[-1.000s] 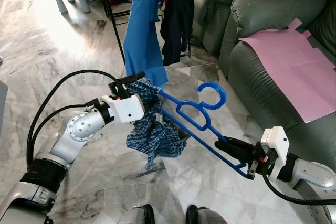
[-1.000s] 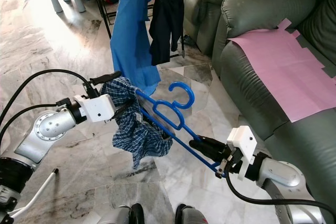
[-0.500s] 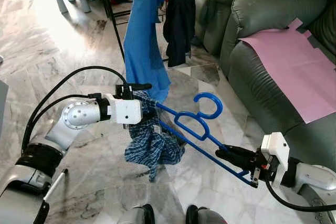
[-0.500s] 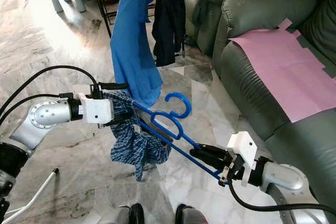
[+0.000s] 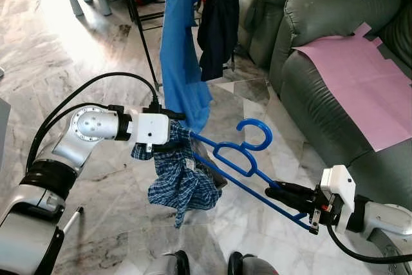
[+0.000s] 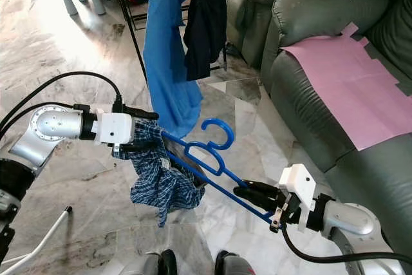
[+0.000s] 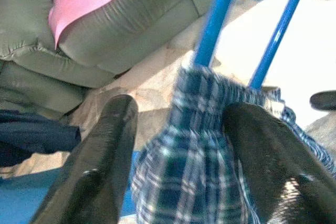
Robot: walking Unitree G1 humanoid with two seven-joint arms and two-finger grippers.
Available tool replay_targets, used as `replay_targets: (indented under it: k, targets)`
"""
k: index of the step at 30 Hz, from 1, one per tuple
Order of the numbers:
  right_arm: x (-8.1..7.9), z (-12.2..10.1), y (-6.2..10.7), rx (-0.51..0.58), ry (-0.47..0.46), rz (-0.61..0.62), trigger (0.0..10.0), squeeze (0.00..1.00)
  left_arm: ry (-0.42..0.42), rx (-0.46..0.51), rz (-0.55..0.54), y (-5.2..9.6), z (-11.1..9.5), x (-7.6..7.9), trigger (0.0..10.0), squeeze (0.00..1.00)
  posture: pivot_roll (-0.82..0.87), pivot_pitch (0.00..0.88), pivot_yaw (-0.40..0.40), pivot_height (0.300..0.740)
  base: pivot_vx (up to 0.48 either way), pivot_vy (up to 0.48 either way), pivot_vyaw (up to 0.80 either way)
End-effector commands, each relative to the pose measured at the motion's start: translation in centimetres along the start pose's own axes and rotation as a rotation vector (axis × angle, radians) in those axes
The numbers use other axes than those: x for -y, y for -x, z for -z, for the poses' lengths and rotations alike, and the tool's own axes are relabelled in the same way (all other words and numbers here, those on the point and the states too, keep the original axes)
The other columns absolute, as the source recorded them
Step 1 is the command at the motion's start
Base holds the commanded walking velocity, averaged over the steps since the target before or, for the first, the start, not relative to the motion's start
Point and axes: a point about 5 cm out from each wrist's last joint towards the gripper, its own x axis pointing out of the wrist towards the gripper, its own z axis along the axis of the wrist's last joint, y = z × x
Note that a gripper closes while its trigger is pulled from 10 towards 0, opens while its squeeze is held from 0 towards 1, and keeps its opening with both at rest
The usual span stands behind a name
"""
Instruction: Hang hanger
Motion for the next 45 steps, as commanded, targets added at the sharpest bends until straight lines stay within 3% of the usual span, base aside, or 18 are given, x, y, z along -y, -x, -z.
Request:
replay_targets:
  k: [1,8,17,35,43,44,45]
  targets:
    - [-0.4,-0.4,-0.2,0.006,0.039,-0.038,10.0,0.0,0.021,0.009,0.028,-0.1,-0.1,0.0,0.0,0.0,-0.05,0.2,0.002,0.74,0.0,0.0,0.0]
    - [0.8,-1.8,-0.8,0.012,0.211,0.016,10.0,0.0,0.064,0.02,0.103,-0.9,0.2,1.4,0.0,0.0,-0.06,0.201,0.009,0.74,0.0,0.0,0.0]
    - [1.9,-2.3,-0.3,-0.031,0.3,-0.016,10.0,0.0,0.108,0.01,0.156,-1.2,0.8,2.3,0.0,0.0,-0.06,0.2,0.008,0.74,0.0,0.0,0.0]
    - [2.5,-1.7,-0.1,-0.053,0.347,-0.008,10.0,0.0,0.184,-0.024,0.238,-0.6,1.5,2.6,0.0,0.0,-0.06,0.196,0.015,0.74,0.0,0.0,0.0]
    - [3.3,-2.1,-0.5,-0.054,0.444,0.053,10.0,0.0,0.225,-0.023,0.266,-0.6,1.8,3.0,0.0,0.0,-0.06,0.184,0.019,0.74,0.0,0.0,0.0]
    - [3.5,-2.2,-0.6,-0.055,0.452,0.072,10.0,1.0,0.23,-0.02,0.261,-0.6,1.8,3.0,0.0,0.0,-0.06,0.181,0.019,0.74,0.0,0.0,0.0]
    - [3.5,-2.2,-0.6,-0.055,0.452,0.072,10.0,1.0,0.23,-0.02,0.261,-0.6,1.8,3.0,0.0,0.0,-0.06,0.181,0.019,0.74,0.0,0.0,0.0]
